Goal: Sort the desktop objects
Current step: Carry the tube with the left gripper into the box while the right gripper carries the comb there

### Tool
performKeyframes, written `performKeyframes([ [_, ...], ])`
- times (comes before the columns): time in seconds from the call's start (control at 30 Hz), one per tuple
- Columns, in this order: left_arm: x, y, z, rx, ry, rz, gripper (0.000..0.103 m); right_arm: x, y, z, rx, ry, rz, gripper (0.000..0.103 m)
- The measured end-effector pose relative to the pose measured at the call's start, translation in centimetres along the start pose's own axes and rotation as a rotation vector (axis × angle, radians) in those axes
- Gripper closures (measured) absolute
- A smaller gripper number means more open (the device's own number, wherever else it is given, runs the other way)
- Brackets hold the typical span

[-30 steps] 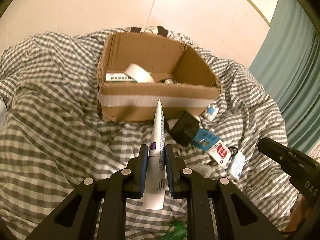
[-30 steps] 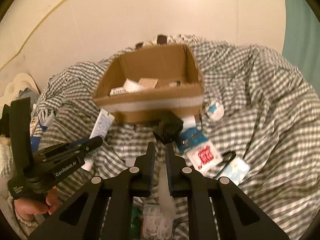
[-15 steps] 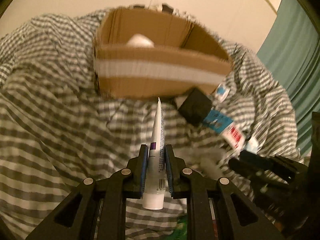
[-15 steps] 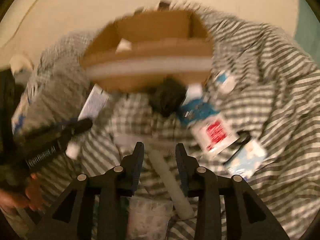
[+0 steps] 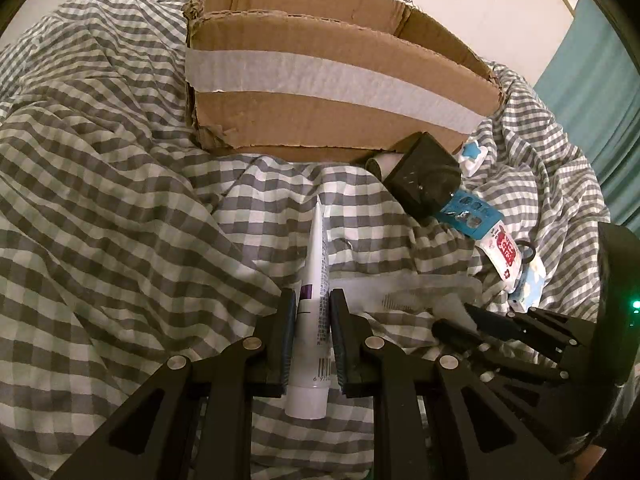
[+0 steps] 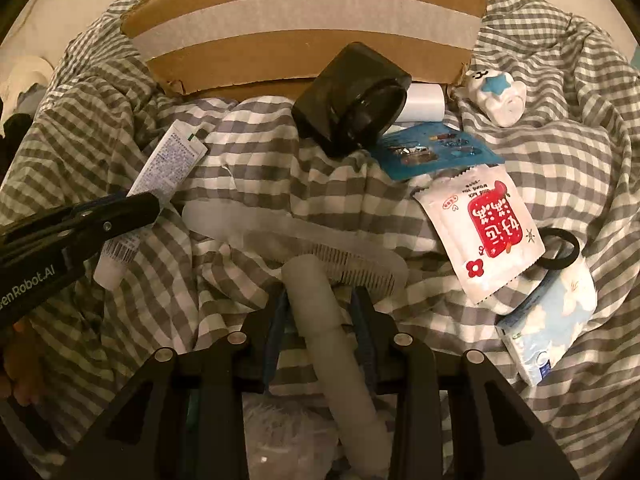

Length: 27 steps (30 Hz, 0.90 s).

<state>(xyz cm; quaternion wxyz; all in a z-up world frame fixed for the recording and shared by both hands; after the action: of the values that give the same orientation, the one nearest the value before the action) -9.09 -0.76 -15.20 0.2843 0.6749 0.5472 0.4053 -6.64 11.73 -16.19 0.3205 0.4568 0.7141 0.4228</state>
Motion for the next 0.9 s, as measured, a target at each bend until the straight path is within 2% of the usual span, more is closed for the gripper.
performKeyframes([
  [0.13, 0.0, 1.2, -0.2, 0.028, -0.003, 0.001, 0.086, -0.1, 3.1, 0.0, 0.077, -0.016, -0.016, 0.083],
  [0.3, 1.0, 4.0, -1.3, 0.1, -0.029, 0.024, 0.086, 0.2, 8.1, -0.5, 0.198, -0.061, -0.046, 0.084],
  [0.47, 1.7, 6.7, -3.1, 0.16, -0.043, 0.054, 0.086, 0.5, 12.8, -3.1, 0.31, -0.095, -0.086, 0.084],
  [0.73, 2.6, 9.7, -8.1, 0.259, -0.07, 0.084, 0.086, -0.4, 17.9, -7.9, 0.435, -0.044, -0.099, 0.084],
  [0.9, 3.1, 10.1, -12.4, 0.311, -0.092, 0.092, 0.086, 0.2, 19.1, -11.5, 0.471, -0.035, -0.113, 0.084],
])
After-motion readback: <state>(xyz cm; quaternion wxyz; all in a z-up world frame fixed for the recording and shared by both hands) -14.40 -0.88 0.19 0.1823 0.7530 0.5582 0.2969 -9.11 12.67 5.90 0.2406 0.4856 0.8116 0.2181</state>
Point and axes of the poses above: each gripper's, at about its wrist camera, not at the fingertips, and y roughly against the way its jaws point, x to its right, z to its underside, the point moved 4 cm from there along -y, roughly the way its jaws point, and after that the axes turned 1 degree about x, right-handed, at the moved point
